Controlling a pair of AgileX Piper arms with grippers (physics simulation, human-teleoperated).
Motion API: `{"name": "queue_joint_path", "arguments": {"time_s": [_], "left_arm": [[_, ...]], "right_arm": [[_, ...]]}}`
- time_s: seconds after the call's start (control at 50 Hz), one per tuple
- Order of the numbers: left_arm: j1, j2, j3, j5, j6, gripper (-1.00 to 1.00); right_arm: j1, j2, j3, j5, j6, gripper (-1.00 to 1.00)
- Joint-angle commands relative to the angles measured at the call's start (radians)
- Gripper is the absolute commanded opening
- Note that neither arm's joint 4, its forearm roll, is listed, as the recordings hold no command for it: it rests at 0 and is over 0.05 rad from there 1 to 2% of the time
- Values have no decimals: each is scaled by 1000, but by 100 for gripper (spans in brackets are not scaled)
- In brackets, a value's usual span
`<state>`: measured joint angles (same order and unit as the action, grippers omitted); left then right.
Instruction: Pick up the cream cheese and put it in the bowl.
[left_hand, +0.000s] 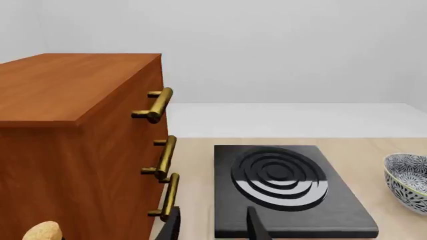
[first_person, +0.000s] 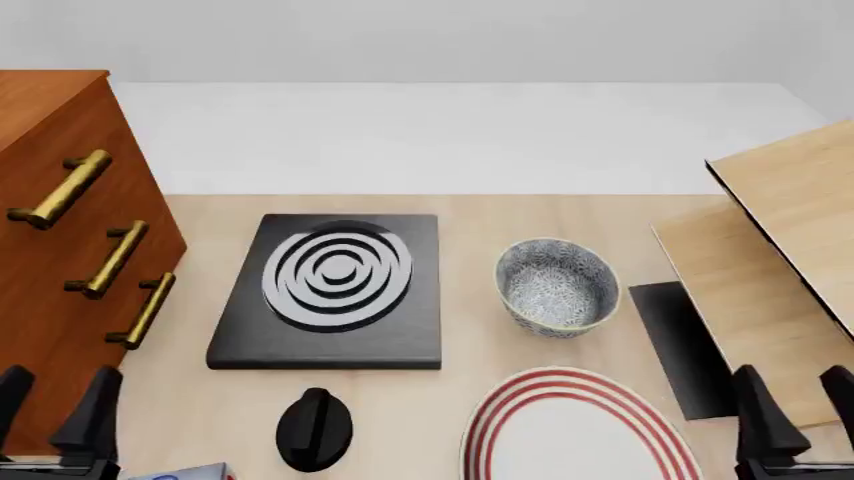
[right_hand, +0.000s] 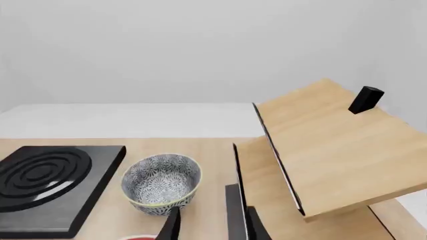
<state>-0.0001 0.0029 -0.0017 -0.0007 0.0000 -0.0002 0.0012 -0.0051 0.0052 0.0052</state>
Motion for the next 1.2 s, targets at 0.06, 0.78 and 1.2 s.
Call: {"name": "queue_joint_path", "arguments": {"time_s": [0.06, 0.78, 1.2], "left_arm": [[1, 5, -3, -1, -1, 100], [0, 4, -3, -1, 0, 100], [0, 5, -3, -1, 0, 100]], "right_arm": [[11, 2, -5, -4, -28, 100], [585, 491, -107, -267, -218, 100], [843, 925, -239, -445, -295, 100]]}}
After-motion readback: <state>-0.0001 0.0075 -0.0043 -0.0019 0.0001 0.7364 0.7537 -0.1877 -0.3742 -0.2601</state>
